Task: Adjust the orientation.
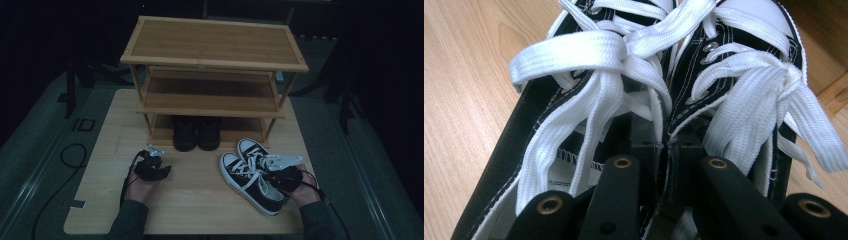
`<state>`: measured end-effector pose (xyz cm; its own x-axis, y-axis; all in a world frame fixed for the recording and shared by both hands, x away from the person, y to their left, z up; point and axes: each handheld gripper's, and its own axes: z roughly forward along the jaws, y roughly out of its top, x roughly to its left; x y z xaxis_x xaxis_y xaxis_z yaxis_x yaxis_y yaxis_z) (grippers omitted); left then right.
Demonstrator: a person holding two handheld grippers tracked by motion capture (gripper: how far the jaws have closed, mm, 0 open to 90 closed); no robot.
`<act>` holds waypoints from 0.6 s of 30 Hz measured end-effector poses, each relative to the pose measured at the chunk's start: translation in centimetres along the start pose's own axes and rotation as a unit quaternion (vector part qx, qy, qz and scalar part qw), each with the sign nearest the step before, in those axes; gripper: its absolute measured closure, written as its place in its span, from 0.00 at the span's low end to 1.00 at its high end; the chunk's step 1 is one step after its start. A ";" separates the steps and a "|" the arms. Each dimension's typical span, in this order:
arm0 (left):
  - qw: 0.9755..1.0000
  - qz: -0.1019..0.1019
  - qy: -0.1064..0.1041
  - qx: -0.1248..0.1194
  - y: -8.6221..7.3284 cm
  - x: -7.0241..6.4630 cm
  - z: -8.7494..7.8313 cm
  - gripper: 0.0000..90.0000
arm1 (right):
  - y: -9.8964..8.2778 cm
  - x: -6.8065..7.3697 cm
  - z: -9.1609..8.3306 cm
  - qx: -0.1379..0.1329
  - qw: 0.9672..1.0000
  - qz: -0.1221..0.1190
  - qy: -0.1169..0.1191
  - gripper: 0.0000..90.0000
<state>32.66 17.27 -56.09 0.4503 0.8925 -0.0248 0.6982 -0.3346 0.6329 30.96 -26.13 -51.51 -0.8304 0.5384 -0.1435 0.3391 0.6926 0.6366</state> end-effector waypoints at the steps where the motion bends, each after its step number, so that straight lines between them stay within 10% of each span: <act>1: 1.000 0.000 0.000 0.000 0.0 0.0 0.0 0.62 | 0.0 -0.1 0.0 0.000 1.000 0.000 0.003 0.93; 18: 1.000 0.000 -0.001 -0.001 0.0 0.0 0.0 0.62 | 1.2 0.0 0.1 0.063 0.995 0.083 -0.009 0.75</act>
<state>32.66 17.28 -56.11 0.4516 0.8918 -0.0269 0.6970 -0.3337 0.6347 31.38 -25.24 -50.87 -0.7500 0.6588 -0.0588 0.5247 0.6468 0.5535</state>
